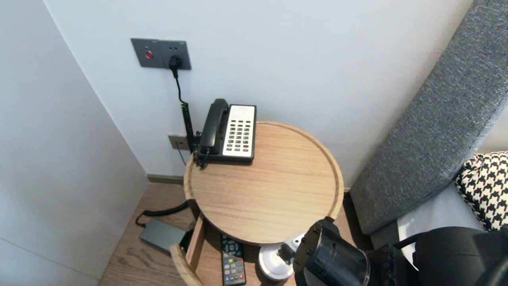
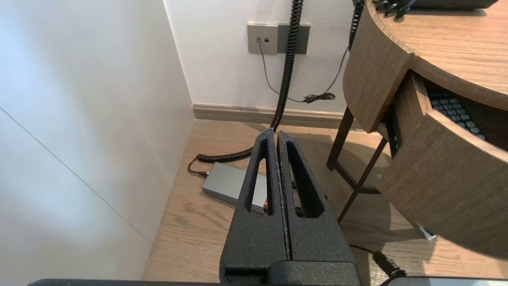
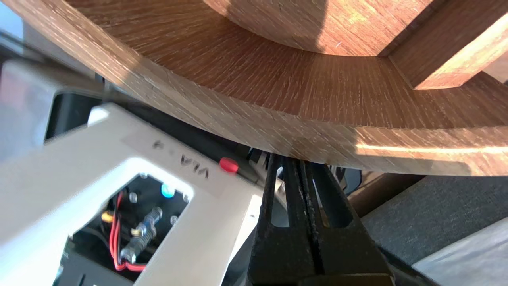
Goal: Close the nightstand drawer
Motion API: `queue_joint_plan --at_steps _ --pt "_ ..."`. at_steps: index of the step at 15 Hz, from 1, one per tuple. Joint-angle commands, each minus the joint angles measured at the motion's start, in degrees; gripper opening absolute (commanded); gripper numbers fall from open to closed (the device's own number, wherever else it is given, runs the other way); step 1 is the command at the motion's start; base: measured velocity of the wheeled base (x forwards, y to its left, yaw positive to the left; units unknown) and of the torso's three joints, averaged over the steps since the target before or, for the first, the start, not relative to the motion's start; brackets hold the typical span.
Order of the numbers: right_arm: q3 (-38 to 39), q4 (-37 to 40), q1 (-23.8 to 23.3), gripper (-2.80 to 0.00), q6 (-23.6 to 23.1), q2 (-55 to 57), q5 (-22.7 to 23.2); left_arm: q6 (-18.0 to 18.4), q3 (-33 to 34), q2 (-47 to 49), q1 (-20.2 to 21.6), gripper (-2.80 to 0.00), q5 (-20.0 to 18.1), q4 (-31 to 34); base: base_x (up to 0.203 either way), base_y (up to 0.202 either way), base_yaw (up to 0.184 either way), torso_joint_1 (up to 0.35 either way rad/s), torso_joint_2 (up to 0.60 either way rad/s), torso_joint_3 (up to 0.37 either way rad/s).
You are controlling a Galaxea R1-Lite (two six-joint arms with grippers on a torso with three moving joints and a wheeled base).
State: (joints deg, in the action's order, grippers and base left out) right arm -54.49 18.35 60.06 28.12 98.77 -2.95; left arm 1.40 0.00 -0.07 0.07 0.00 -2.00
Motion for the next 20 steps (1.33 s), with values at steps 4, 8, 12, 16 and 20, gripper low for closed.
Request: queue_joint_plan --at_steps 4,8,12,16,20 --pt "-2.14 0.02 -2.32 -2.8 -1.38 0.75 -0.04 0.0 0.7 -0.01 0.01 -2.8 0.0 -0.02 0.0 0.0 0.0 0.0 0.0 0.0" --pt "-3.33 -0.07 -3.46 -2.8 -1.49 1.89 -0.48 0.0 0.7 -0.01 0.01 -2.8 0.0 0.04 0.0 0.0 0.0 0.0 0.0 0.0" --pt "-4.98 0.02 -4.23 -2.8 -1.75 2.71 -0.74 0.0 0.7 -0.01 0.01 -2.8 0.0 -0.02 0.0 0.0 0.0 0.0 0.0 0.0" --pt "-6.36 0.02 -4.61 -2.8 -1.76 3.77 -1.69 0.0 0.7 -0.01 0.01 -2.8 0.0 -0.02 0.0 0.0 0.0 0.0 0.0 0.0" --pt "-8.19 0.02 -6.08 -2.8 -1.84 5.31 -2.17 0.0 0.7 -0.01 0.01 -2.8 0.0 -0.02 0.0 0.0 0.0 0.0 0.0 0.0"
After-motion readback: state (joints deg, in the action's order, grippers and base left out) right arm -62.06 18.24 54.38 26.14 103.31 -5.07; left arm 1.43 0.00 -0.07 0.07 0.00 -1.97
